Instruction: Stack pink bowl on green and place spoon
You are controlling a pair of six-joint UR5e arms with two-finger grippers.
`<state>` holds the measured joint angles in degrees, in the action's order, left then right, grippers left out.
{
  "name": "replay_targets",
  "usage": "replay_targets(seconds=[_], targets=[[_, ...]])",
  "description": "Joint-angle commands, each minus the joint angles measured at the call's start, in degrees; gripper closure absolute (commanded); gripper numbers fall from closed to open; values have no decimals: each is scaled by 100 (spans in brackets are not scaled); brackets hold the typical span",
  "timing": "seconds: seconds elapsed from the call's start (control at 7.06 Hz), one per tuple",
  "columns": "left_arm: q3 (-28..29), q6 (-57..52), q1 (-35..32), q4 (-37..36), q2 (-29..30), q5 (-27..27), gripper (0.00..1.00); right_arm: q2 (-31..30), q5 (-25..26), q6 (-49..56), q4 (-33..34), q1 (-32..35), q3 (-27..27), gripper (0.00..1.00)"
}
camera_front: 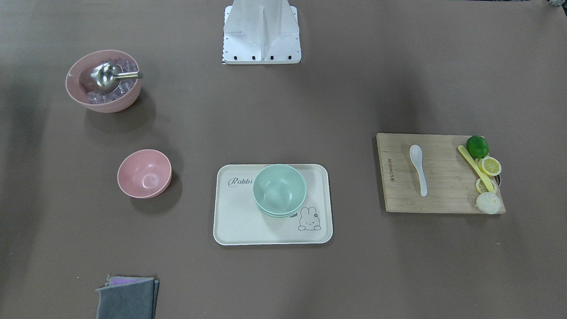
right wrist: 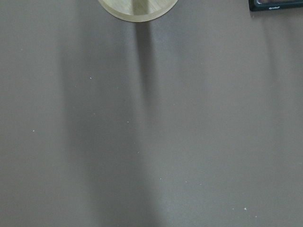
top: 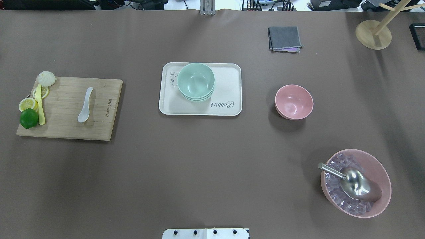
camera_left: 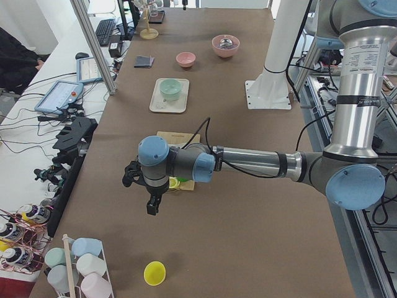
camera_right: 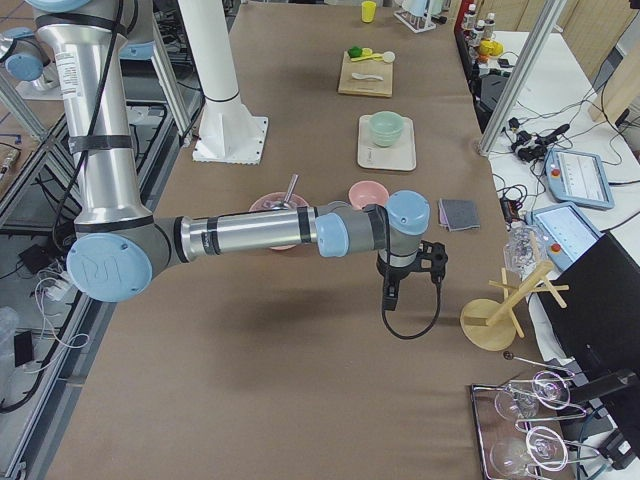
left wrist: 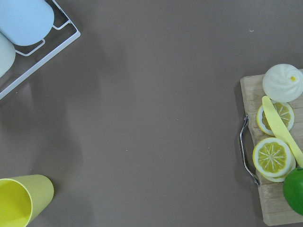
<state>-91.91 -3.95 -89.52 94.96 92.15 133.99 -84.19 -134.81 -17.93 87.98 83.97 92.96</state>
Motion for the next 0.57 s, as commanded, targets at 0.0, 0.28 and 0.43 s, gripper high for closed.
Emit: replay_targets(seconds=[0.0,0.28,0.43], targets=[[-98,0,5,66,-125,30,2,8,7,-35,0,-3,-14,0],[-73,0,13,76,-153,22,2,-9,7,-35,0,-3,-15,0],[-91,-9,14,67,-144,-5,2,-9,7,-35,0,-3,-41,0]])
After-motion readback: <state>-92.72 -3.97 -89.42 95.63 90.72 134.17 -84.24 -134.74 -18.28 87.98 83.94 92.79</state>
